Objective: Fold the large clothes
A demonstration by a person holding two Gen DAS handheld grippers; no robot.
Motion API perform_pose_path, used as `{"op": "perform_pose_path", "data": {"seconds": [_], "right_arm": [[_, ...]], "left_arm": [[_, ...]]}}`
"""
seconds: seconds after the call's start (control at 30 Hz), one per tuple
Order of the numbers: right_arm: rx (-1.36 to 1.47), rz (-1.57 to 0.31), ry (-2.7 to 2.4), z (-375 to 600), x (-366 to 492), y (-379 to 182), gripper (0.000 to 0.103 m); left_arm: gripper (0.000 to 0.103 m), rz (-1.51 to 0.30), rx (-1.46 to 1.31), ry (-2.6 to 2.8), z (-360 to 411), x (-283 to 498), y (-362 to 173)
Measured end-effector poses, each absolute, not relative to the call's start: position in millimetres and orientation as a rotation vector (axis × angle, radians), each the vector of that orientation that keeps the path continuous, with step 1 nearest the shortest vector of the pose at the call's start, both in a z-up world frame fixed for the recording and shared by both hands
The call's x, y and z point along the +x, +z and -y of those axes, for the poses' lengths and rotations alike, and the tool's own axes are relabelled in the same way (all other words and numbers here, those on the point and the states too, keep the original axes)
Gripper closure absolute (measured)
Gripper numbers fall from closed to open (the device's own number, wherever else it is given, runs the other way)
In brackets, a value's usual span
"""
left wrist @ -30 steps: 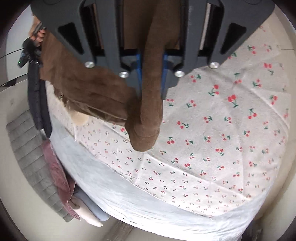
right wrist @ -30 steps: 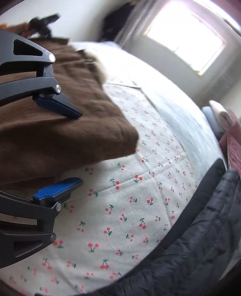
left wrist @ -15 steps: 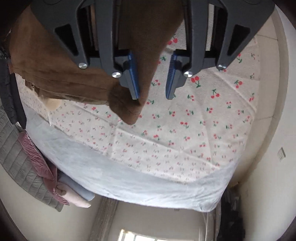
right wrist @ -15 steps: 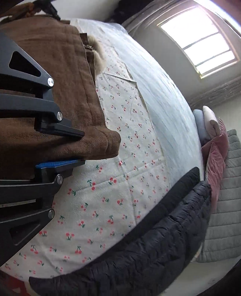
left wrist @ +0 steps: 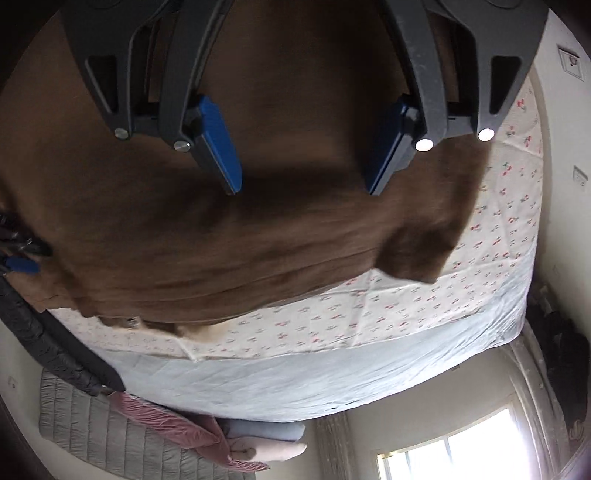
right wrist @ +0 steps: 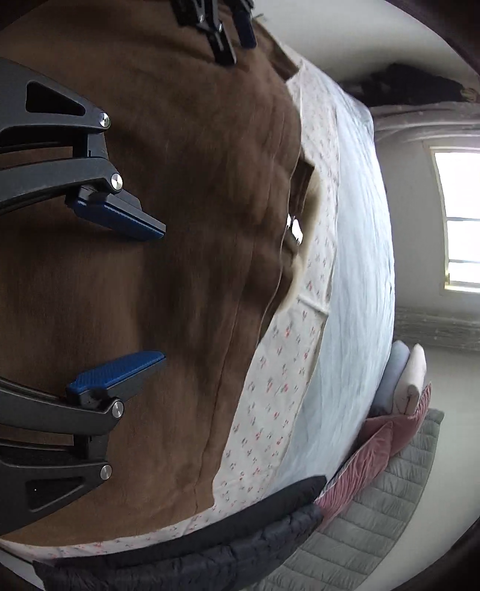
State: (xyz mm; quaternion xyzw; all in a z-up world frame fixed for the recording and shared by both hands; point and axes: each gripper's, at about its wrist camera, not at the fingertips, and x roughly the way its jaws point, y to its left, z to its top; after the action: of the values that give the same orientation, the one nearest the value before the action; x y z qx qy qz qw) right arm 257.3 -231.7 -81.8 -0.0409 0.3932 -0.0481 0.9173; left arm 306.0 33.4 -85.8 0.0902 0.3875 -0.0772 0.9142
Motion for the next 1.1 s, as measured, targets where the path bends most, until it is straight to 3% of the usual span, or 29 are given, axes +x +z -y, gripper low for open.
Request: {"op": "perform_pose_path", "data": {"seconds": [0.1,0.17,0.33,0.47,0.57,0.73,0.9,1.1], "right_arm": [[0.016,-0.811,-0.269,325.9,246.2,-81.6,0.039],[0.123,-0.822,-0.338,373.5,233.3,-79.4,0.023],[0.292,-0.819,-0.416,433.6,191.7,-68.8,0.021],[0.234,-0.776,-0.348,388.0,157.2,-34.7,0.02],[0.156,-0.774,-0.221,319.4,135.8,-18.8,0.02],[0.079,-0.826,-0.003,227.8,121.8,-46.1,0.019],[0.149,-0.891,0.012,252.3,99.1,-92.1,0.019],[0.26,-0.848,-0.095,304.0,48.1,-77.0,0.019]], "left_arm": [[0.031,-0.851,0.007,-0.135,-96.0,325.7,-86.2],[0.031,-0.879,-0.008,-0.002,-125.8,336.3,-87.2],[0.031,-0.907,-0.143,0.046,-162.7,323.1,-77.6],[0.029,-0.824,-0.012,-0.046,-108.5,261.4,-37.3],[0.014,-0.767,0.033,-0.187,-51.0,219.5,-20.9],[0.014,-0.813,0.168,-0.334,12.8,169.4,-53.7],[0.013,-0.856,0.119,-0.24,-43.1,151.5,-89.8],[0.014,-0.834,0.201,-0.115,-80.2,117.5,-74.4]]}}
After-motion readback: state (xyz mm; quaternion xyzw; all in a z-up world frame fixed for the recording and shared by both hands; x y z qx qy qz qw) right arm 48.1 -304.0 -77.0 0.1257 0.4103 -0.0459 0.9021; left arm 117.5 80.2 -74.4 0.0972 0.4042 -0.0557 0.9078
